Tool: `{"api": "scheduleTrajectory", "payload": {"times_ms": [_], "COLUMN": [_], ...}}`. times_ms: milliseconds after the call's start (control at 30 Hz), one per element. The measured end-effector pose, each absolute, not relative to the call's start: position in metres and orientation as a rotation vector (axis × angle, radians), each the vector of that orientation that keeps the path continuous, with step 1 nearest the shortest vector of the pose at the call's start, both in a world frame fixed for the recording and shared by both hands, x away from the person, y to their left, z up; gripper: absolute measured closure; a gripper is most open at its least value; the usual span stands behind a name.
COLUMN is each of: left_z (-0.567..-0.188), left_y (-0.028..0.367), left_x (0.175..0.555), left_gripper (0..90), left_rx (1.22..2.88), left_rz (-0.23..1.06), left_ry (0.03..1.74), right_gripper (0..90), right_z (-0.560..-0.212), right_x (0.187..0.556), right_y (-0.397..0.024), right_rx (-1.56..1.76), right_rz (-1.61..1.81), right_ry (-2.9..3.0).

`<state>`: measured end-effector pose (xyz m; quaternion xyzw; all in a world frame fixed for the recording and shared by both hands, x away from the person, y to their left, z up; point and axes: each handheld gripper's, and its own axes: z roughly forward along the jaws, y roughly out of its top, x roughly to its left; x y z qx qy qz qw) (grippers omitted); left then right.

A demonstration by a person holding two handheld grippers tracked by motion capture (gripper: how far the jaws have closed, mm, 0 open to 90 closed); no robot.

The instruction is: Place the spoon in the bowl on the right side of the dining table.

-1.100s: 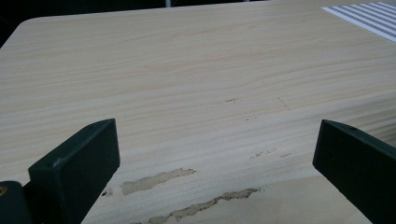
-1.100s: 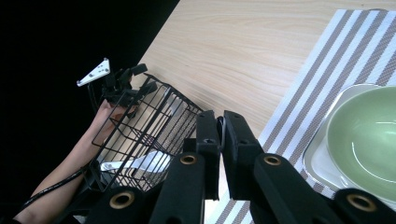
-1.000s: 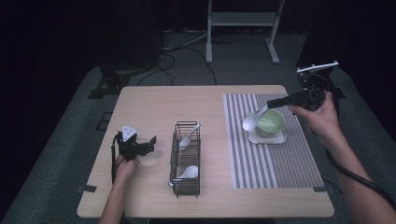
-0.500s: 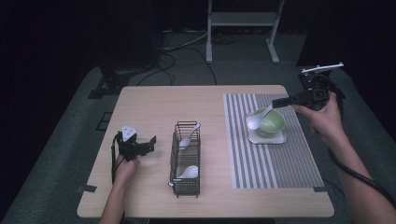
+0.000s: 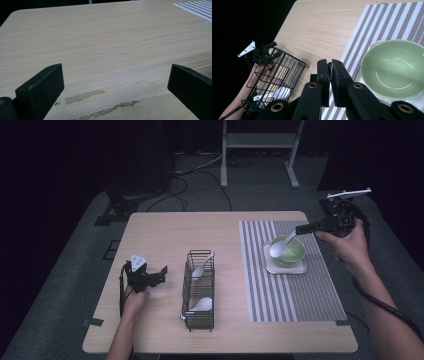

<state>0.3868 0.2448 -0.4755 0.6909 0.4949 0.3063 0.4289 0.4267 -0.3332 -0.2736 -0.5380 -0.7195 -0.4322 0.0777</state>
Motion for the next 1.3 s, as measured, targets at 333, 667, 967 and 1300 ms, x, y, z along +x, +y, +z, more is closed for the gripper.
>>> {"api": "scheduleTrajectory", "payload": {"times_ms": [333,667,967,1300], "left_z": [-0.476,-0.475,-0.476,-0.476], "left_y": [0.245,0.245,0.245,0.245], "left_x": [0.387,0.387,0.387,0.387], "left_gripper": [0.0,0.0,0.0,0.0], "left_rx": [1.724,1.727,1.728,1.727], "left_rz": [0.765,0.764,0.766,0.765], "left_ry": [1.232,1.230,1.228,1.228], "right_gripper": [85.3,85.2,85.2,85.2], "right_z": [-0.279,-0.280,-0.284,-0.287], "right_x": [0.431,0.434,0.438,0.442], "right_y": [-0.341,-0.347,-0.352,-0.358], "right_rx": [-1.647,-1.685,-1.717,-1.757], "right_rz": [-1.289,-1.288,-1.279,-1.277], "right_ry": [-2.131,-2.124,-2.111,-2.090]}}
